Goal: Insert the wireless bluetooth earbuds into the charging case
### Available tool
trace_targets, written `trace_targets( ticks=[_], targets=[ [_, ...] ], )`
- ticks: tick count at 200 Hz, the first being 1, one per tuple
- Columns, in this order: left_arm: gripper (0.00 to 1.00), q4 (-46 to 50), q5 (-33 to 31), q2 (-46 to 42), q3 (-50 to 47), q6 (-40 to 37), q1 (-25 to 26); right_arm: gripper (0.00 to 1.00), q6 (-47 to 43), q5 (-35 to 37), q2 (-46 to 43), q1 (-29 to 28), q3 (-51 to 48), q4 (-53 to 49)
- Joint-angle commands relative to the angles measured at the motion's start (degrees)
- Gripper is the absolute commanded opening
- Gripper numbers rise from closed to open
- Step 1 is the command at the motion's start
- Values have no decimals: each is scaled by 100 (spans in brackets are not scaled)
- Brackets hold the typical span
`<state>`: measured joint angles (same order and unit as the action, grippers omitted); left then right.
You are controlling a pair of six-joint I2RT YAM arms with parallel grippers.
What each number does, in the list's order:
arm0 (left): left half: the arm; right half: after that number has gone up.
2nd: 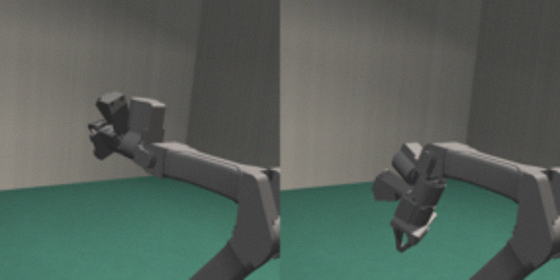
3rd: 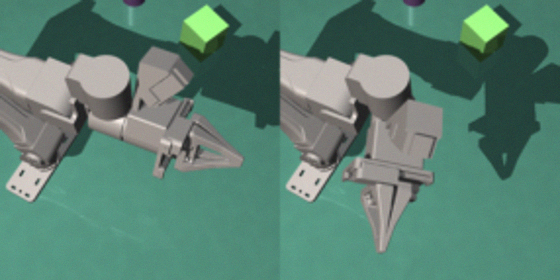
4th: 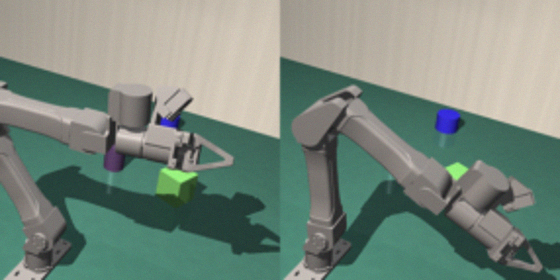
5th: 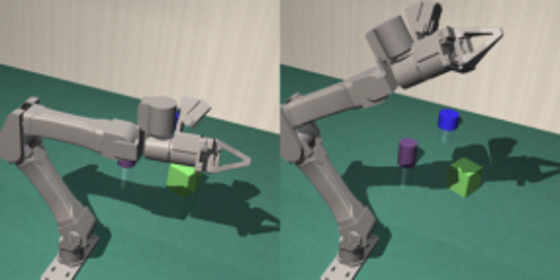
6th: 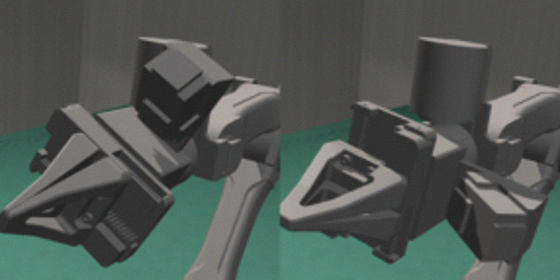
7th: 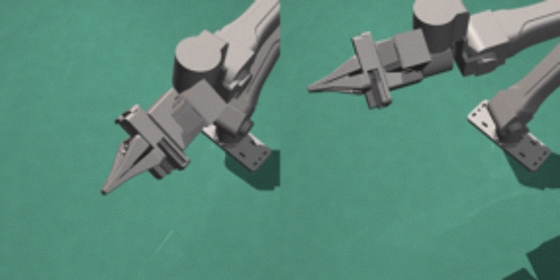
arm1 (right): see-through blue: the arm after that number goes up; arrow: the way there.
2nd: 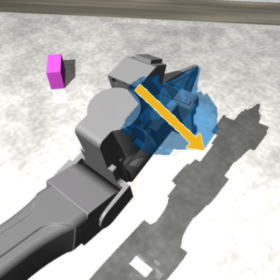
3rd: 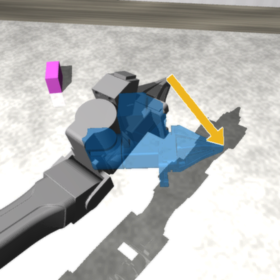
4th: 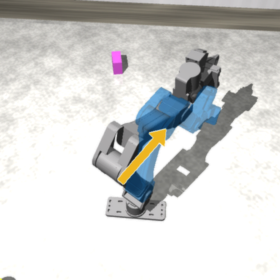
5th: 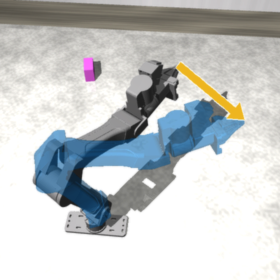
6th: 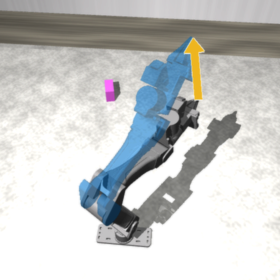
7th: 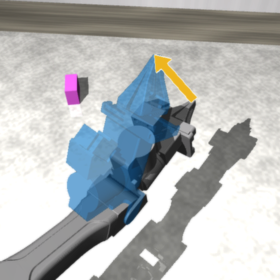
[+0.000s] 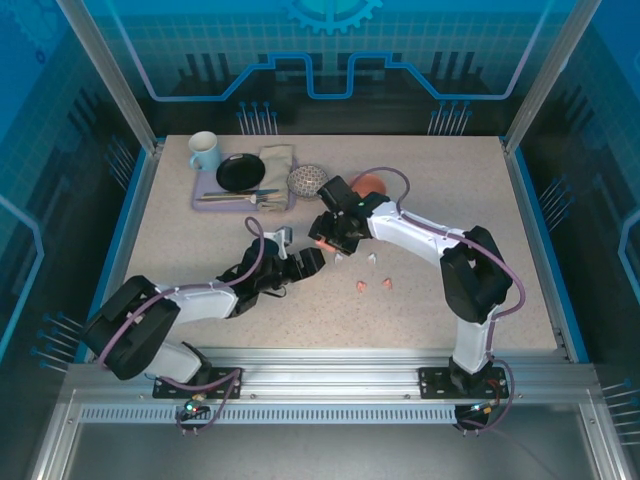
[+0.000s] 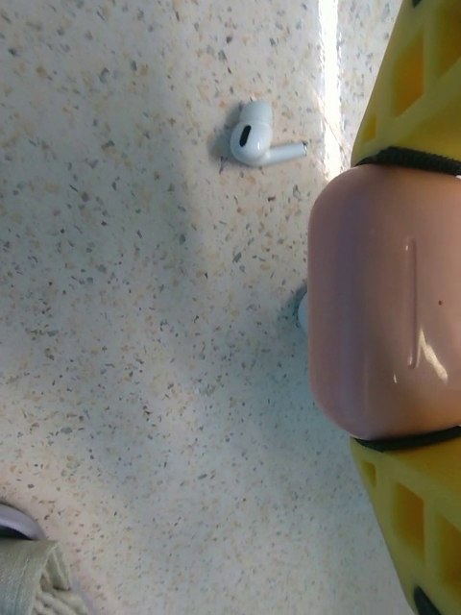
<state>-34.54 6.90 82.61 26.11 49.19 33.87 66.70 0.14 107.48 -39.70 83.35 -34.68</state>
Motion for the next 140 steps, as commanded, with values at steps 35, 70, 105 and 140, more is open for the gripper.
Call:
trace_targets(
  ticks=[35,70,105,140],
  targets=[
    [75,-1047,-543,330,372,2,30,60,782,-590,-107,116,-114,504],
    [67,-1219,-623,498,490,55,32,60,1044,-735,-122,123,-179,668],
    [58,-1288,-666,537,552,76,39,60,1131,-757,-152,139,-225,702],
    [52,-1312,-677,587,580,85,33,60,1303,-888,-160,164,-399,906]
  ],
)
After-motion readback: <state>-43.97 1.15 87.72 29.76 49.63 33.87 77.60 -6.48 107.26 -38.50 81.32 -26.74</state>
